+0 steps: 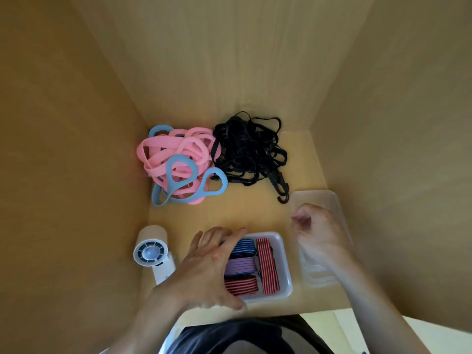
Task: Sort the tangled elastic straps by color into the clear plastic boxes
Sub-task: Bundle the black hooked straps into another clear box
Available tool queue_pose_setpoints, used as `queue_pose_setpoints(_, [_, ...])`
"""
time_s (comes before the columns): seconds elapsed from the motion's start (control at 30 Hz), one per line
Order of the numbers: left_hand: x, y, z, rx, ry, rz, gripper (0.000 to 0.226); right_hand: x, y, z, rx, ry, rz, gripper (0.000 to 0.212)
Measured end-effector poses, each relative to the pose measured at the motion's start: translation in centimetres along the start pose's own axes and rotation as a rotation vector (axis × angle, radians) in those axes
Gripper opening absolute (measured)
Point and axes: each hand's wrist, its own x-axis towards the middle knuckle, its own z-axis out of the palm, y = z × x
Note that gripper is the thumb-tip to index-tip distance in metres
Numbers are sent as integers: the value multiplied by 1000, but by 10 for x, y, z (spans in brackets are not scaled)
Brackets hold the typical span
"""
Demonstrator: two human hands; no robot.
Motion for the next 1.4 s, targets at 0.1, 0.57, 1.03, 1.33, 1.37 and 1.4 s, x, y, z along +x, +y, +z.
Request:
queue_pose_setpoints(0.1, [9,-5,-6,-27,26,-8,132,-1,11,-1,-107,21,66,12])
queue_pose_setpoints(0.57, [35,-20,-19,-92,130,-63,132,-9,13,16,-313,-28,130,18])
queue_pose_setpoints(1.03, [40,-15,-26,-291,368,-65,98,-47,-23,-39,-248,29,-117,14])
queue_pose_setpoints(1.33, [51,16,-48,-509,461,194,44,-70,-45,-61,-14,99,-295,14])
queue_pose_setpoints(1.37, [51,18,-48,-533,454,212,37,-70,-45,-62,28,106,-292,15])
queue_pose_setpoints(1.4, [51,20,-48,-569,442,215,30,-70,-44,-63,65,117,-288,16])
